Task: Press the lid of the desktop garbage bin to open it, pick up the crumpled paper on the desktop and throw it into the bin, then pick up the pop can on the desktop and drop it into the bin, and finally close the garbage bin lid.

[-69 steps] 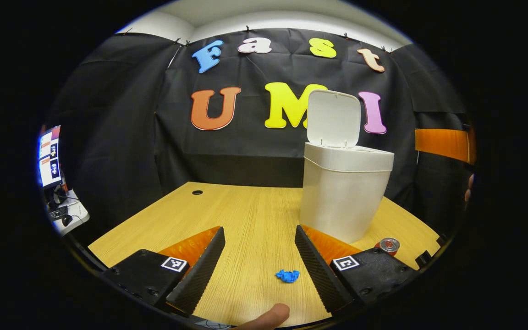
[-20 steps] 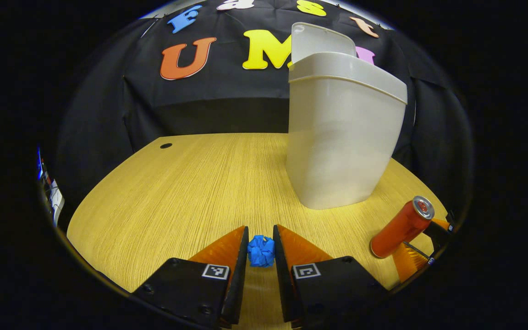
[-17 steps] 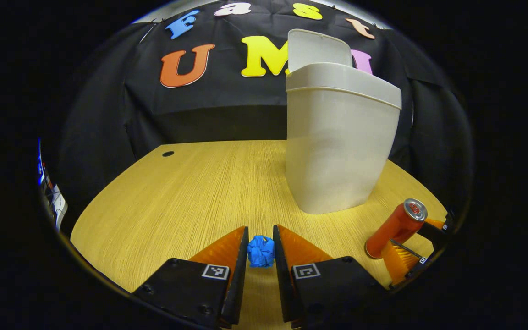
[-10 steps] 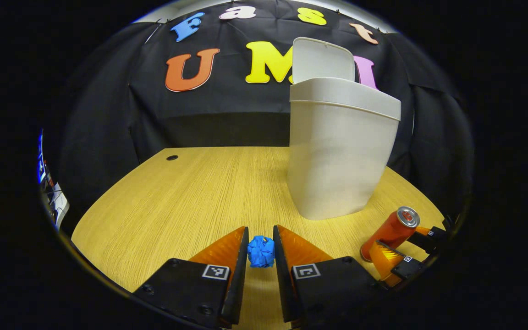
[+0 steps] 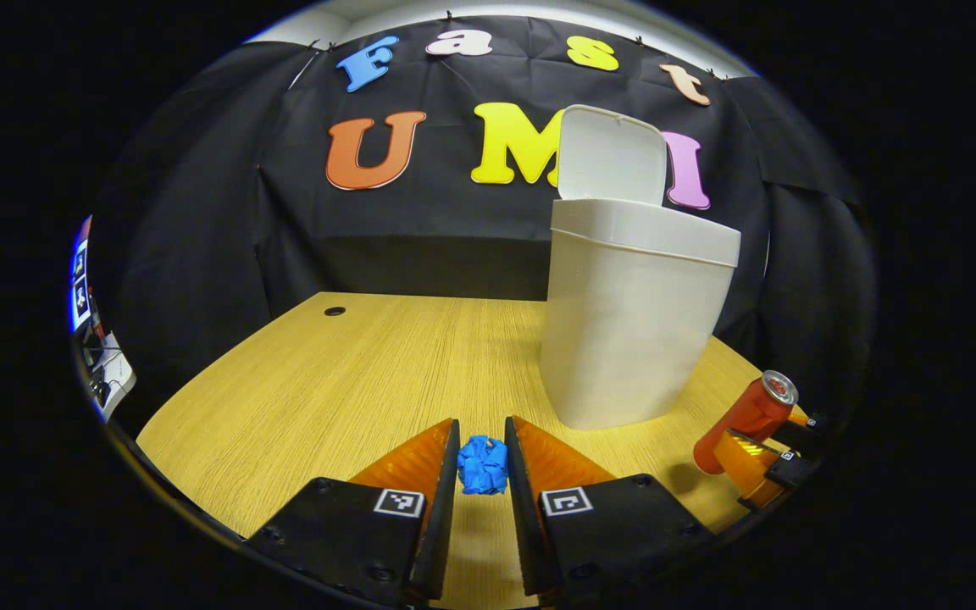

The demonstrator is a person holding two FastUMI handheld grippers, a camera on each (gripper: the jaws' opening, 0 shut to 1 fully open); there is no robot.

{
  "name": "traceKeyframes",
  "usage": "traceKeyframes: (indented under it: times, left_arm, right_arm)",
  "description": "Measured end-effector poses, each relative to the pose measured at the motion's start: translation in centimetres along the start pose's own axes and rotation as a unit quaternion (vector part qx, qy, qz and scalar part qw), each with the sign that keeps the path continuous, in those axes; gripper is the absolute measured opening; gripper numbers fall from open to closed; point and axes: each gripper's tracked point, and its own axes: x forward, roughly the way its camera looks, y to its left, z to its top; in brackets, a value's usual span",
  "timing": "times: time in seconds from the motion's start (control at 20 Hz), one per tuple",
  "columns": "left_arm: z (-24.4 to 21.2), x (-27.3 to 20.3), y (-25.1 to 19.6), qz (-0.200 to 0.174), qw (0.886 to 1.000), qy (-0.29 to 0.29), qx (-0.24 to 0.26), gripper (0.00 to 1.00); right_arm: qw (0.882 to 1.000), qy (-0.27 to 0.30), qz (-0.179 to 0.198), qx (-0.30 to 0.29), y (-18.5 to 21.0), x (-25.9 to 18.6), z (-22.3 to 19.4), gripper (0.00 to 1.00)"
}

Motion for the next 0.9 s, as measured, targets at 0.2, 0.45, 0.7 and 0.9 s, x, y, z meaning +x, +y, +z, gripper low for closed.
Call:
traceKeyframes:
  times: [0.2,0.45,0.7,0.9]
  left_arm:
    - [2.6,-2.4,0.4,-0.002,0.999,-0.035,-0.001,0.36]
    - [5.7,-5.2,0.7,0.0,0.995,-0.096,-0.005,0.36]
    - [6.4,-6.3,0.9,0.022,0.991,-0.131,-0.018,0.36]
    - [5.5,-5.3,0.0,0.029,0.992,-0.12,-0.016,0.36]
  right_arm:
    - [0.998,-0.056,0.001,-0.018,0.0,-2.8,5.0,0.8]
    - [0.994,-0.096,0.009,-0.046,0.0,-6.2,8.4,0.8]
    - [0.989,-0.133,0.02,-0.062,-0.2,-8.0,11.9,0.8]
    - [0.985,-0.154,0.039,-0.061,-0.4,-8.0,13.2,0.8]
